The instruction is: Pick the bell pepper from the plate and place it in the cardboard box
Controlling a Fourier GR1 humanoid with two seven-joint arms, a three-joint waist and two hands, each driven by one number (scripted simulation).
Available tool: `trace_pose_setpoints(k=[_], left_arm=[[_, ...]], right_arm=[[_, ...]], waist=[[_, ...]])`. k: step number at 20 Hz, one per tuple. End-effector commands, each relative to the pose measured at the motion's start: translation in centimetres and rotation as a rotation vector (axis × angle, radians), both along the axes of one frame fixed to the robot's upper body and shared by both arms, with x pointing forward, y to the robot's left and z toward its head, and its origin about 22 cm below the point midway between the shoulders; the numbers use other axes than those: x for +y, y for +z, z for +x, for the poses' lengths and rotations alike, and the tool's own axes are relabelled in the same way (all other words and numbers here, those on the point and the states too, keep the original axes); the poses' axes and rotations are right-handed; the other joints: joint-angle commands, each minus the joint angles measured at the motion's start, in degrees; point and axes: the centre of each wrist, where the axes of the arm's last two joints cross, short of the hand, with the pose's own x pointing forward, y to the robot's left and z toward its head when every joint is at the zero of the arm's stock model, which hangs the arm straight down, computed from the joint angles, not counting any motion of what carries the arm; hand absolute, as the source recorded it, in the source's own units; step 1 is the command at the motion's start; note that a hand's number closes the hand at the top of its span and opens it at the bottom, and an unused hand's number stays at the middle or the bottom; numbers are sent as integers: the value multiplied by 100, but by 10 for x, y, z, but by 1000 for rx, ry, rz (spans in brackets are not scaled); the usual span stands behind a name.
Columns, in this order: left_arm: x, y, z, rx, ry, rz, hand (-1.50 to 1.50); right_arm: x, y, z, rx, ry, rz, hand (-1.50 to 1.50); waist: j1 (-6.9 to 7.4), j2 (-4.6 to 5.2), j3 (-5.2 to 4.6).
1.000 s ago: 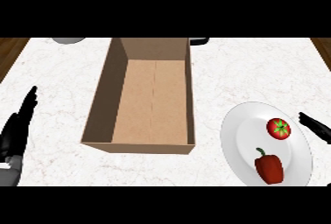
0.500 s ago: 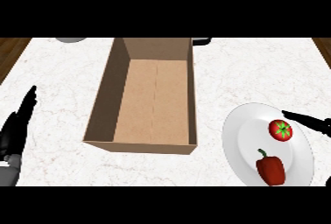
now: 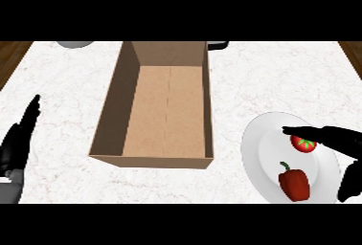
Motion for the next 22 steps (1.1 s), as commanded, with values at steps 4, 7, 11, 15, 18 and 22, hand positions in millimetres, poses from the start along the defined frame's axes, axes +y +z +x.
trace_pose_setpoints(k=[4,7,11,15,18,22], left_arm=[[12,-13,0,-2,10,-2,0],[0,-3,-12,0,-8,-2,0],[-17,-5,9,8,7,-8,0],[-3,-3,-6,-1,10,0,0],[17,11,6,1,9,-7,0],[8,9,23,-15,21,-17,0]], right_arm=[[19,-29,5,32,66,-26,-150],[17,-32,2,34,58,-28,-150],[21,-25,7,50,55,-7,-150],[31,-9,-1,68,86,42,-150],[67,-11,3,60,136,73,-150],[18,6,-13,50,122,115,-150]], waist=[[-26,5,2],[-11,-5,3],[-42,1,2],[-48,-11,0],[-52,-8,-3],[-89,-2,0]])
